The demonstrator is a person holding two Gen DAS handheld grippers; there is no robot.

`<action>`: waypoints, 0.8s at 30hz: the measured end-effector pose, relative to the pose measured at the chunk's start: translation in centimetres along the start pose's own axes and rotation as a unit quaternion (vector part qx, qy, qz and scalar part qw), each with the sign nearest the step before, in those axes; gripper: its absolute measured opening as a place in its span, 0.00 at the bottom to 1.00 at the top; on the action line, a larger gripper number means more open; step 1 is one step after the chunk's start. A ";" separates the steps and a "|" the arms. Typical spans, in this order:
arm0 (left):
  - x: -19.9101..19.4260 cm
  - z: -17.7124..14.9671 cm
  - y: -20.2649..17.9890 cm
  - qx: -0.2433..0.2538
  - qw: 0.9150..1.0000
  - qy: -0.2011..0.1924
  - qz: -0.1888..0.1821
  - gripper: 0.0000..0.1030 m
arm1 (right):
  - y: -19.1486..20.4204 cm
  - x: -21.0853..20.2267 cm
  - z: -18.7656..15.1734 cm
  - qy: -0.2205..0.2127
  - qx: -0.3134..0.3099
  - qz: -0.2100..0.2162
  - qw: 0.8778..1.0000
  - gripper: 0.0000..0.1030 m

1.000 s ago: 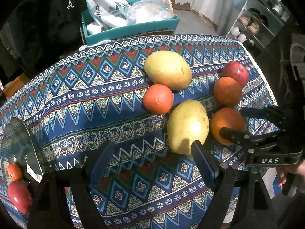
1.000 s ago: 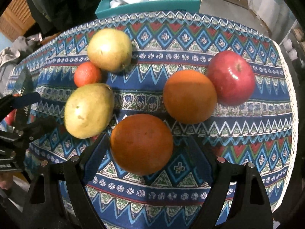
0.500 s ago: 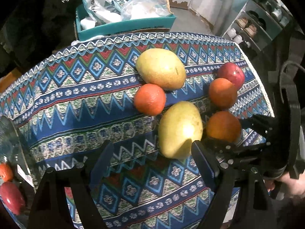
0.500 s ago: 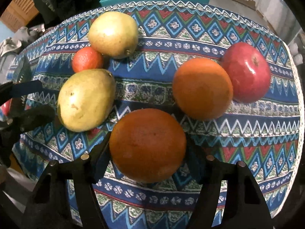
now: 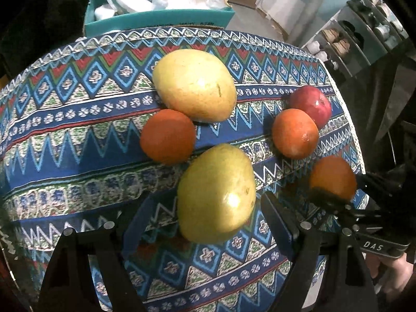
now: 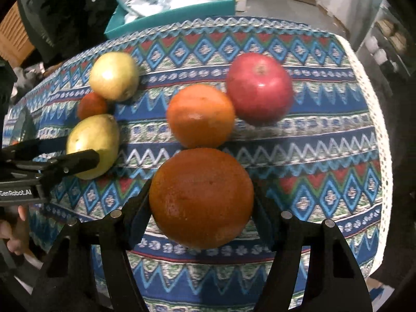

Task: Organize fruits
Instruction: 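Grasp the large orange with the right tool while the left tool grasps a yellow pear, then lift the orange with the right tool while the left tool lifts the pear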

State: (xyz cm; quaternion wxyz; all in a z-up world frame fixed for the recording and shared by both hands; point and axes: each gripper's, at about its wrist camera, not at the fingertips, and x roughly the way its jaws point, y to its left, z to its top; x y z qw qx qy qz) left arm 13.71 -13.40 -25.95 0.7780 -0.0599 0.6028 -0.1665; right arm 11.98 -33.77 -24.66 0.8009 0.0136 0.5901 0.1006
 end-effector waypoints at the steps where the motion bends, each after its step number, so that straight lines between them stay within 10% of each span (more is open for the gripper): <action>1: 0.2 0.1 -0.1 0.001 1.000 0.002 0.000 0.82 | -0.3 -0.1 -0.1 -0.002 0.004 -0.001 1.000 0.67; 24: 1.8 -0.7 -1.7 0.035 0.999 0.006 0.034 0.62 | -0.1 -0.9 0.4 -0.030 0.003 -0.021 0.999 0.67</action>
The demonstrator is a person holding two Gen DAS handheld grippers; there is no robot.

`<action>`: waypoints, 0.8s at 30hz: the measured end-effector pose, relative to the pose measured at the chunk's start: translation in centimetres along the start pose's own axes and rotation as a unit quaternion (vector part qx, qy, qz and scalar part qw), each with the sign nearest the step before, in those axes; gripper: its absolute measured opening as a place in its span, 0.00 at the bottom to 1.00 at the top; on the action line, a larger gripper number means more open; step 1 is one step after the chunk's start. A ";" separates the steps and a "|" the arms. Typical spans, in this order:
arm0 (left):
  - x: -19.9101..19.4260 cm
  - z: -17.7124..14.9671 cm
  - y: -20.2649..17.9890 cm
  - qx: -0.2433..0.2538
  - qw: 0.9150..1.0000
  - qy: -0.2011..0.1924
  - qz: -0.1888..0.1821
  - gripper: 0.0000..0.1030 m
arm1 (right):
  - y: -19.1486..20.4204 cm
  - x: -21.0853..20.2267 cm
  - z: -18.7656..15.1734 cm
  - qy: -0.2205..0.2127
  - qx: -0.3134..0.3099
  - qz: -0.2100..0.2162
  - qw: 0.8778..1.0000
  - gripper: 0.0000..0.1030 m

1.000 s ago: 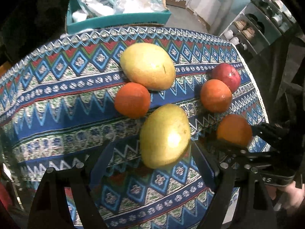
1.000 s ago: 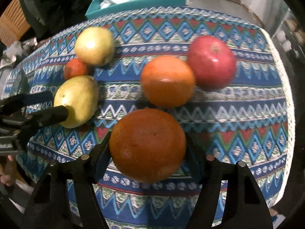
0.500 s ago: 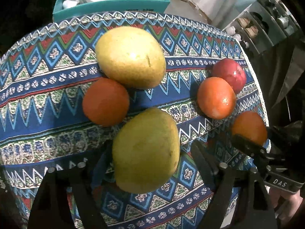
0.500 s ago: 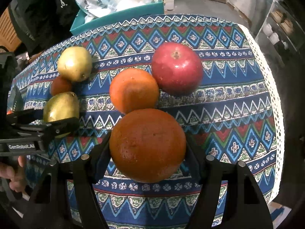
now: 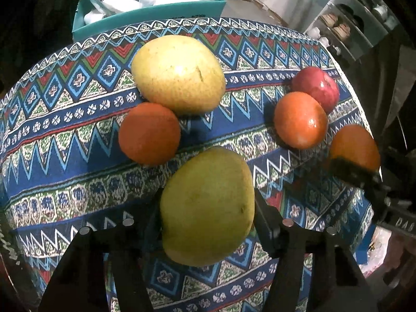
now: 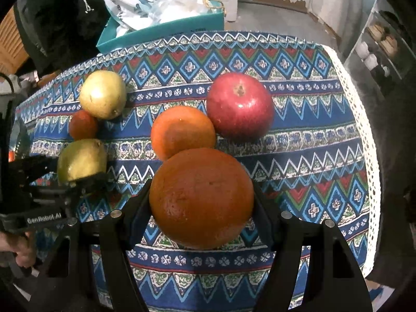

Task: Organize fruits
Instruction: 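Lift the orange with the right tool while the left tool lifts the pear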

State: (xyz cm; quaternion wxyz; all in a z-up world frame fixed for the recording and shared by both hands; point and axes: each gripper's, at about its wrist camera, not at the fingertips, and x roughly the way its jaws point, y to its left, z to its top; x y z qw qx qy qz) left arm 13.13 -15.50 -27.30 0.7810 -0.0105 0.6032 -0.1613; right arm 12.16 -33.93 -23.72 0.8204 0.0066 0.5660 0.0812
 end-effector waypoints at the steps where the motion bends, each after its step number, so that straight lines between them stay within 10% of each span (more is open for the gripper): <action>1: -0.1 -0.2 0.0 0.000 1.000 0.000 0.001 0.62 | 0.1 0.0 0.1 -0.002 0.000 0.000 1.000 0.67; 24: -10.2 -2.7 1.3 -0.001 0.996 -0.082 0.023 0.62 | 3.1 -5.8 1.4 -0.081 -0.026 0.006 0.996 0.67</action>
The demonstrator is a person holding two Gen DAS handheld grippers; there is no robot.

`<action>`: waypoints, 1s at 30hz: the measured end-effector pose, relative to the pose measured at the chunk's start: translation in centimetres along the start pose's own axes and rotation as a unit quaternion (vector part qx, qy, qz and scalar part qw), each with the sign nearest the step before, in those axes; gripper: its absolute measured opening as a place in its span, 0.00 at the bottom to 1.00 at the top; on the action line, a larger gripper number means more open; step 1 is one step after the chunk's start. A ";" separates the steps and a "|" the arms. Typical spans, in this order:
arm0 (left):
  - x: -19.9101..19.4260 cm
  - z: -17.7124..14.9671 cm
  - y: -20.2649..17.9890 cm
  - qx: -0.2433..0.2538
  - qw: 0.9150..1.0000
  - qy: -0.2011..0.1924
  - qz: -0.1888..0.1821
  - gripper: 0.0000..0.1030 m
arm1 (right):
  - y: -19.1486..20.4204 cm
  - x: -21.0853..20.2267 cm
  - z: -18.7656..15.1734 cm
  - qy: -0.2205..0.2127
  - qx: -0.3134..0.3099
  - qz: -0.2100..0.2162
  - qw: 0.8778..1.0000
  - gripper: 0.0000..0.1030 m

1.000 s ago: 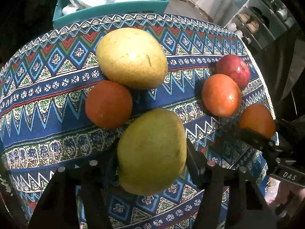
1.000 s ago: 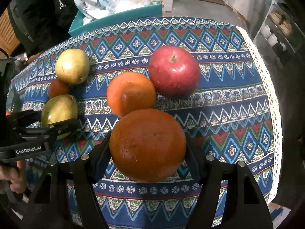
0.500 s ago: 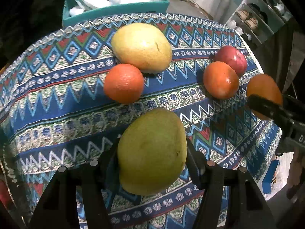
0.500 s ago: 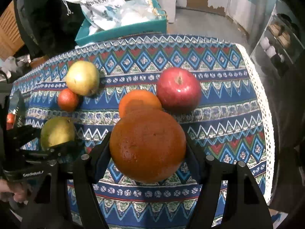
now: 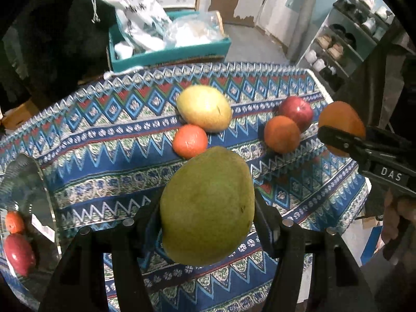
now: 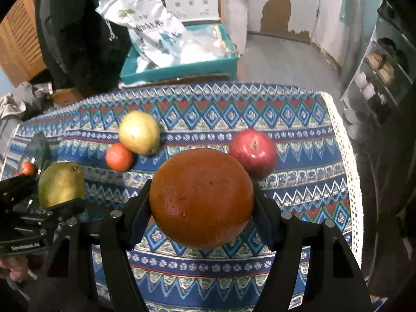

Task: Organize fruits
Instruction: 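Lift the orange with the right tool while the left tool lifts the pear, then carry the orange and the pear over the glass bowl with both tools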

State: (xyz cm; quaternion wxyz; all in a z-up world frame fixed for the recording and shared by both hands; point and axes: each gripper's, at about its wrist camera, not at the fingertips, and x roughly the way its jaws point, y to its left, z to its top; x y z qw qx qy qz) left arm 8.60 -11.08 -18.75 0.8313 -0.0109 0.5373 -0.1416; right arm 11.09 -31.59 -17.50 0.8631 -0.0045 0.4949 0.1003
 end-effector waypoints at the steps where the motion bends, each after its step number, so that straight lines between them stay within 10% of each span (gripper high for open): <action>1: -0.5 0.1 0.0 0.000 1.000 -0.005 0.000 0.62 | 0.3 -0.5 0.2 -0.007 -0.003 0.001 1.000 0.67; 30: -13.8 0.0 1.4 -0.005 0.989 -0.147 -0.004 0.63 | 7.0 -10.8 3.5 -0.117 -0.043 0.066 0.990 0.67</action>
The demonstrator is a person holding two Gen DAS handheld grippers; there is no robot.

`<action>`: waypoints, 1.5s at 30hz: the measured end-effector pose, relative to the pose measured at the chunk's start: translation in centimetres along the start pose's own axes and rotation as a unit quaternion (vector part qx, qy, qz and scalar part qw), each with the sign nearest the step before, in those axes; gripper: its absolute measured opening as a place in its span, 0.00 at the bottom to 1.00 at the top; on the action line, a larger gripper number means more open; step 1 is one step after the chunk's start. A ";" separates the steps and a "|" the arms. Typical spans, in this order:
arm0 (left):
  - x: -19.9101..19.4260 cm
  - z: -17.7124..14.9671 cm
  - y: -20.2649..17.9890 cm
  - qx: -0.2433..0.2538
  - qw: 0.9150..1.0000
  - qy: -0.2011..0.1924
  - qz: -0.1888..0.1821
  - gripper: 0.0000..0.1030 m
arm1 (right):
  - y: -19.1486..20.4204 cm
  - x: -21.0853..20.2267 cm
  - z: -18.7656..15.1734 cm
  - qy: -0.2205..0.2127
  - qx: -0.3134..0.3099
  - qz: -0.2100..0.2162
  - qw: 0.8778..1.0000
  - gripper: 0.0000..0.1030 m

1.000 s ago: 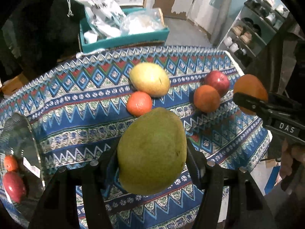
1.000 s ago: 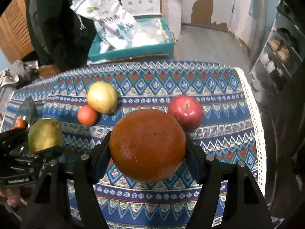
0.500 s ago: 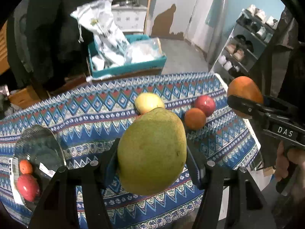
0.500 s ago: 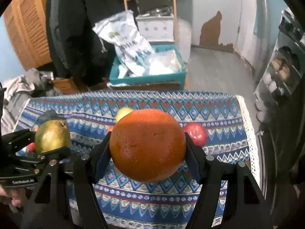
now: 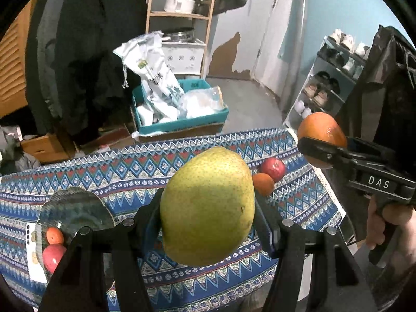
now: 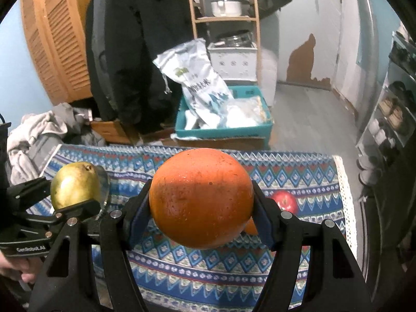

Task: Organize fruits
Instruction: 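Carry the orange and the pear over the glass bowl with both tools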

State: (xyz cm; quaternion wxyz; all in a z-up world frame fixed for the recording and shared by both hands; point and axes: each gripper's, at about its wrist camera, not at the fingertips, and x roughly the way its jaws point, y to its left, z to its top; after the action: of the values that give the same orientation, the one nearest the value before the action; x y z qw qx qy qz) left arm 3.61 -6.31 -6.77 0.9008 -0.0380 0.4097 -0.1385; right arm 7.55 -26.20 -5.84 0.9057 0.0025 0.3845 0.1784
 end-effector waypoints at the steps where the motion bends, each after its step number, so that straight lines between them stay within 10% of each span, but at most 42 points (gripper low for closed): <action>1: -0.3 0.1 0.2 -0.003 1.000 -0.002 -0.001 0.63 | 0.2 -0.1 0.2 -0.001 -0.001 0.002 1.000 0.67; 45: -2.8 -4.5 18.0 -0.155 0.984 0.004 0.085 0.63 | 18.3 11.2 3.7 0.067 -0.102 0.106 0.987 0.67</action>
State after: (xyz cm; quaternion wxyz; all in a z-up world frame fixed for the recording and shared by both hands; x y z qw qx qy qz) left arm 2.43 11.96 -11.00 0.8907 -0.1416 0.4320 0.0032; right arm 11.38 -4.96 -8.44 0.8494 -0.0609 0.4220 0.3110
